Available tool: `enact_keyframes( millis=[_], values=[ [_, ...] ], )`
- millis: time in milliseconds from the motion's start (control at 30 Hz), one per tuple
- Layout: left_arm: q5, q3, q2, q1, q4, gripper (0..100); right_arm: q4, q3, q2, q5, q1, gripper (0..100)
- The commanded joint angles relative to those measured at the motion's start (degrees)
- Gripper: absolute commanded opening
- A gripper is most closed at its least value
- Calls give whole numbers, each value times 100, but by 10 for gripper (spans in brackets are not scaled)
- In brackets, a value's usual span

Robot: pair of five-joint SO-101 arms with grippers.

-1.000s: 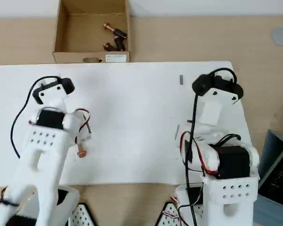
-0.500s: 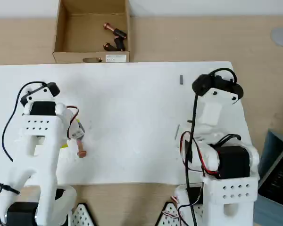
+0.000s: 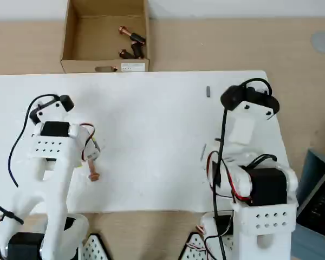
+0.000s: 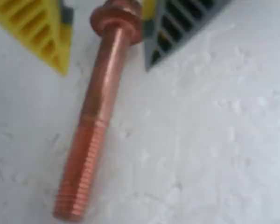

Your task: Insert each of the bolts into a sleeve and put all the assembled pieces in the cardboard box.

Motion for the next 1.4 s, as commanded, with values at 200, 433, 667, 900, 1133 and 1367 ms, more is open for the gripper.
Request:
enact_keyframes(
  millis=[200,433,667,900,1133,1367],
  values=[
    [18,519,4,53,-659,116,-123,13,-119,62,-22,9],
    [18,1020,13,53,-1099,115,-123,13,-119,62,-22,9],
    [35,1327,13,53,-1213,62,-123,13,-119,62,-22,9],
    [35,1310,4,18,-1213,2,-123,13,-127,62,-22,9],
    [88,1037,-48,-62,-1073,2,-97,-13,-127,62,-22,9],
    [809,-237,-13,-563,-378,2,-79,-13,-127,62,-22,9]
  ],
)
